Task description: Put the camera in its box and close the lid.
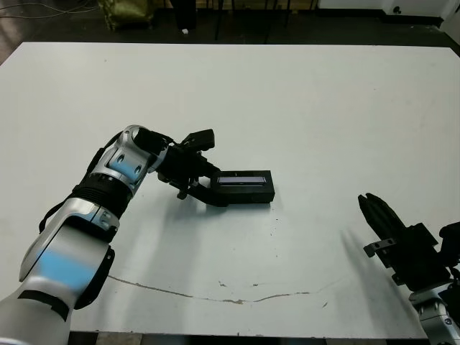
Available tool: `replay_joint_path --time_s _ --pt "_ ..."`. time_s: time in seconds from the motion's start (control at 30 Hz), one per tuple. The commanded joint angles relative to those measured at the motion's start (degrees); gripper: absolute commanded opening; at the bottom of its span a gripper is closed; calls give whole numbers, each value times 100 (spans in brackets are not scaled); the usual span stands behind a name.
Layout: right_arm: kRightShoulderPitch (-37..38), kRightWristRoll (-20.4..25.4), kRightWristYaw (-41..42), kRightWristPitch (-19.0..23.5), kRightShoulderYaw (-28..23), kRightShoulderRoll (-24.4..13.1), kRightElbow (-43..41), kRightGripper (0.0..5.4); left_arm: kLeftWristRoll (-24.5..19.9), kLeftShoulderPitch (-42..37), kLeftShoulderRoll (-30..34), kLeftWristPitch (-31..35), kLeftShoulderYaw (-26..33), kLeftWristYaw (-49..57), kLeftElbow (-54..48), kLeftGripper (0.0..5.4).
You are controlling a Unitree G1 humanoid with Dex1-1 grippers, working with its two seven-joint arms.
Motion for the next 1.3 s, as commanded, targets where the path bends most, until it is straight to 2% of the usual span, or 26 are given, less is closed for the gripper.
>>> replay_joint_path --time_s 0.03,0.1,0.23,0.5,0.53,0.9,0.97,1.0,1.3 --pt "58 27 24 48 -19 -22 112 0 231 162 -156 -110 -292 -10 -94 234" --pt "24 46 120 -61 -21 -14 225 0 281 163 -115 -204 -377 -131 -134 251" --pt "15 0 124 -87 5 -5 254 0 446 170 -21 -767 -595 -254 -134 341" --pt "19 16 129 -123 23 41 248 0 456 205 12 -656 -650 -325 -92 530" --pt "13 18 140 -151 25 51 272 0 468 225 27 -708 -653 -299 -119 539" --pt "22 24 37 2 64 37 133 0 424 290 84 -782 -551 -162 157 539" --pt "66 -44 -158 194 101 36 -66 0 471 359 152 -761 -476 134 -17 539" --pt "84 -50 -215 278 114 19 -155 0 438 436 177 -840 -385 311 -109 539" --pt "20 59 -98 163 106 30 31 0 40 970 47 -1688 314 1448 -383 539"
